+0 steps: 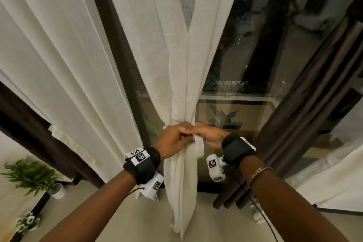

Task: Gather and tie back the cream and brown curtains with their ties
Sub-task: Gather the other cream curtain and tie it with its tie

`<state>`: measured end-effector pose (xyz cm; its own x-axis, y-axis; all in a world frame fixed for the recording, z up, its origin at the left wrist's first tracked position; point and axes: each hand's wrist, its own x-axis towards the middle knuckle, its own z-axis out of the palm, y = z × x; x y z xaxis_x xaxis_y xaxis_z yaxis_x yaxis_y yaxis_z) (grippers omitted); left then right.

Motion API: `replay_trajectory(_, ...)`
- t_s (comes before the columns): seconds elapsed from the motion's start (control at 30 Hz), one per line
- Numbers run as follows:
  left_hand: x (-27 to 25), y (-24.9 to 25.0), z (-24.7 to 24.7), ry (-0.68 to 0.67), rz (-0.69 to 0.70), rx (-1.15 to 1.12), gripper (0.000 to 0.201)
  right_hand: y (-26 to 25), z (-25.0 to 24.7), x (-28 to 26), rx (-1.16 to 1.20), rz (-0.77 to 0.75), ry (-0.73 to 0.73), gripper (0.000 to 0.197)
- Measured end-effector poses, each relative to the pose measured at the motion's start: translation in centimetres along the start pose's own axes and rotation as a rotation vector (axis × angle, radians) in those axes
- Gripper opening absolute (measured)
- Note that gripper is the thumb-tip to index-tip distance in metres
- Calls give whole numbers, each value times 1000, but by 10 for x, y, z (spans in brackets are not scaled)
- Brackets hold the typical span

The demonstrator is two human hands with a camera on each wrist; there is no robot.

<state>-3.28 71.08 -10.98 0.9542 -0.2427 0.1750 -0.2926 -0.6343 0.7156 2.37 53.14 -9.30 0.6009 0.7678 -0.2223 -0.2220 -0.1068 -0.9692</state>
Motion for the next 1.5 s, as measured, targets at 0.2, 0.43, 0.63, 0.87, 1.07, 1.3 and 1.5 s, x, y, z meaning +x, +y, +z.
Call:
replay_trajectory(0.2,11,-9,-12,104,-70,55,31,-2,1,-6,-245,32,-1,86)
replay_trajectory(0.43,9,-28,-20,69,-122,81,58,15,-10,-1,350,18,-3,78)
replay_trajectory(0.63,-2,-16,-29,-239,-156,-47,24,18,-2,4,299,32,116,78)
replay_trajectory(0.87,1,0,-34,-554,-53,455,75,3,0,6,-79,59,120,99)
replay_trajectory(1.07,10,8,-30,-443,97,580,55,-13,5,6,-299,130,105,108)
replay_trajectory(1.3,17,9,-24,-280,87,537,39,-17,5,1,-190,127,162,79)
replay_trajectory(1.5,26,-11,-21,-50,-131,337,54,-25,-9,-5,-182,158,78,82)
